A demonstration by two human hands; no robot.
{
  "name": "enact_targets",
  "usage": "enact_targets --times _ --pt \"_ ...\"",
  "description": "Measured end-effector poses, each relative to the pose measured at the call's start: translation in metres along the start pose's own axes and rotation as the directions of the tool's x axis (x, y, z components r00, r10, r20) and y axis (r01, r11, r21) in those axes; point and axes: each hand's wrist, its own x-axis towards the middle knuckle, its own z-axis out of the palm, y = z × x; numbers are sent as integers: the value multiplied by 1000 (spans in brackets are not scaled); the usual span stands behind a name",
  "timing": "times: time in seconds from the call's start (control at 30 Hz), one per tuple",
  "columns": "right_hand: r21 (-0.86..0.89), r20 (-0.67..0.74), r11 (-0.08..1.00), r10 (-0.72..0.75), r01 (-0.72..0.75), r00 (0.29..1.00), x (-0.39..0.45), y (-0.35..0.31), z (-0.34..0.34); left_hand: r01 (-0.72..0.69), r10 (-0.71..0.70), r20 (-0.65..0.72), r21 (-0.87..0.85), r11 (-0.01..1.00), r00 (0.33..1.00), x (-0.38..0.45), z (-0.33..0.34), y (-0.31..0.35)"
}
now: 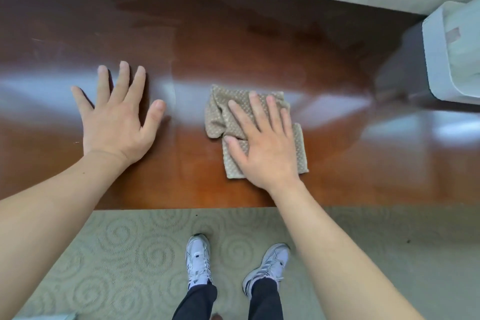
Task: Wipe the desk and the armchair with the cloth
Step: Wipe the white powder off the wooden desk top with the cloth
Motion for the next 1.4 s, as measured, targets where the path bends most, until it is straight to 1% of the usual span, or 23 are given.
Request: enact_targets --times 0.1,0.17,0.23,0.33,0.4,0.43,0.47,0.5,0.57,0.6,0.7,0.77,0.87,1.0,1.1,1.2,1.3,1.4 --pt "-15 -2 981 194 -194 981 5 59 -14 -42 41 -11 -16 999 999 -3 -1 0" --pt "-11 1 942 336 -336 942 -8 96 -22 -87 87 -10 -23 996 996 -7 -3 2" --pt "6 -7 889 457 -457 889 -25 116 -27 -126 125 -9 -31 992 992 -16 -3 8" --pt "25 -31 824 567 -566 823 -38 112 -25 -184 185 12 -68 981 983 -32 1 35" --pt "41 -29 773 634 -633 772 -36 93 -23 -234 237 7 -124 964 971 -38 6 67" --pt "48 -26 758 652 -651 758 -36 80 -20 -264 265 -8 -148 953 964 -39 8 85" --pt "48 -28 765 643 -642 765 -38 67 -18 -294 294 -29 -163 942 955 -38 9 103" --pt "41 -31 799 602 -600 798 -43 53 -14 -320 316 -48 -173 932 947 -37 10 120" --pt "20 -38 889 459 -458 888 -53 34 -9 -351 344 -70 -185 918 936 -34 12 147" --pt "18 -40 918 396 -395 917 -57 33 -8 -355 351 -56 -182 917 935 -34 14 156" --pt "-5 -38 957 289 -290 957 -59 60 -9 -324 334 60 -139 936 941 -38 26 168" --pt "-38 -39 963 265 -266 963 -56 89 -10 -301 309 102 -89 950 946 -40 34 169" --pt "-27 -72 937 345 -347 936 -50 138 -17 -312 315 106 -45 949 943 -38 39 169" --pt "-13 -55 851 524 -526 850 -49 199 -34 -308 308 122 -21 951 944 -36 38 170" --pt "-3 -58 769 638 -639 768 -39 213 -41 -307 305 135 -8 952 943 -35 36 172" --pt "17 -59 699 714 -715 697 -6 214 -45 -301 298 137 5 954 945 -35 35 173" --pt "18 -47 696 718 -718 694 46 209 -46 -313 310 128 7 950 942 -34 36 173" --pt "10 -33 755 656 -656 754 98 188 -43 -318 315 107 12 948 943 -34 37 172"
